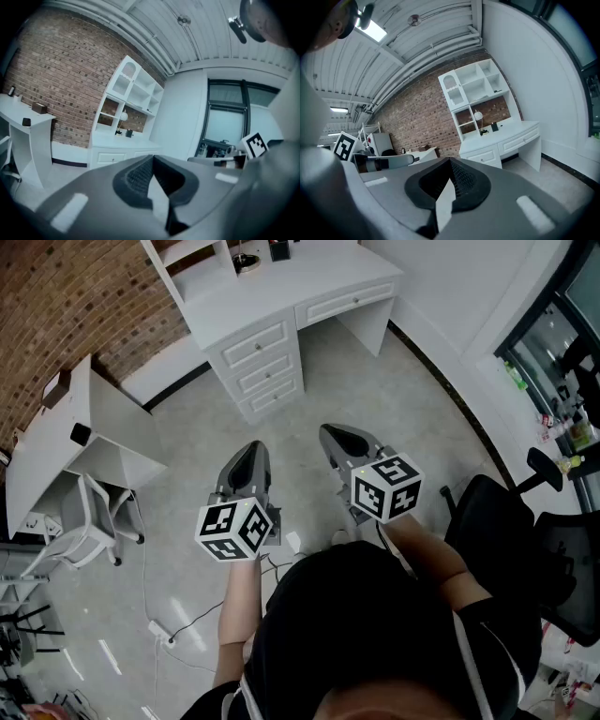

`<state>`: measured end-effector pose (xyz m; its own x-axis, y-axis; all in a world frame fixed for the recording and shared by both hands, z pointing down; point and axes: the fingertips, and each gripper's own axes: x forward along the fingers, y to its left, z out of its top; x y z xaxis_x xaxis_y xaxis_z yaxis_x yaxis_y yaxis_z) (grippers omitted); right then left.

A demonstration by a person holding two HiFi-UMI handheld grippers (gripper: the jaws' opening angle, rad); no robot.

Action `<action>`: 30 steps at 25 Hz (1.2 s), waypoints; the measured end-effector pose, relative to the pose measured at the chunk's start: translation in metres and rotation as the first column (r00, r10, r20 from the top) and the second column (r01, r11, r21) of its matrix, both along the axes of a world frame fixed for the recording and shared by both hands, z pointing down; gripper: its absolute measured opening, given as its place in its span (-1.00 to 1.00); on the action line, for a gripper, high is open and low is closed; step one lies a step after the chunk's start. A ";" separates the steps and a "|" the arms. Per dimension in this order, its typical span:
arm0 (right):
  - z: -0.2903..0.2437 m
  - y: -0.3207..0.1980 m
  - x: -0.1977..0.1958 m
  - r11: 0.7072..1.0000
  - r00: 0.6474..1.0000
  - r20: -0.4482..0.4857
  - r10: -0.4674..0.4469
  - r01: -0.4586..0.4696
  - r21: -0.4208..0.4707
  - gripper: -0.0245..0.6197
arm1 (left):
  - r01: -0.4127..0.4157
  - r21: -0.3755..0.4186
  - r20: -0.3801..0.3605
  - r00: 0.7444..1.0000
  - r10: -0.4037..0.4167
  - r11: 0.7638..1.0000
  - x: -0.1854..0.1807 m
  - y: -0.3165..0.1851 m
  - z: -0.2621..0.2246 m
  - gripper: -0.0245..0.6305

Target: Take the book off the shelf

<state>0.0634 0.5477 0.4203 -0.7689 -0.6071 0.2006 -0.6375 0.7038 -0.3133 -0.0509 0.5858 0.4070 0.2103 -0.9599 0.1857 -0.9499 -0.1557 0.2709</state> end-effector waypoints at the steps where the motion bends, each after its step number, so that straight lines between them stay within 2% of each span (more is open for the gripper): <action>1: 0.002 -0.001 0.001 1.000 1.000 -0.003 -0.001 0.001 -0.002 -0.93 | -0.001 -0.001 -0.001 1.000 0.001 1.000 0.002 -0.002 0.001 -0.91; 12: 0.008 -0.027 0.025 1.000 1.000 0.006 0.002 -0.002 -0.006 -0.93 | 0.008 -0.008 -0.010 1.000 -0.009 1.000 0.026 -0.026 0.008 -0.91; 16: 0.016 -0.032 0.032 0.999 0.999 -0.010 -0.031 0.031 -0.021 -0.93 | 0.019 -0.018 -0.036 0.999 -0.020 1.000 0.035 -0.038 0.015 -0.91; 20: 0.024 -0.041 0.039 0.999 0.999 -0.014 -0.038 0.037 -0.033 -0.93 | 0.023 -0.024 -0.030 0.999 -0.024 0.999 0.042 -0.048 0.018 -0.91; 30: 0.028 -0.062 0.032 0.997 0.999 0.021 -0.046 0.047 -0.053 -0.93 | 0.005 -0.047 -0.016 1.000 -0.006 0.999 0.041 -0.068 0.024 -0.91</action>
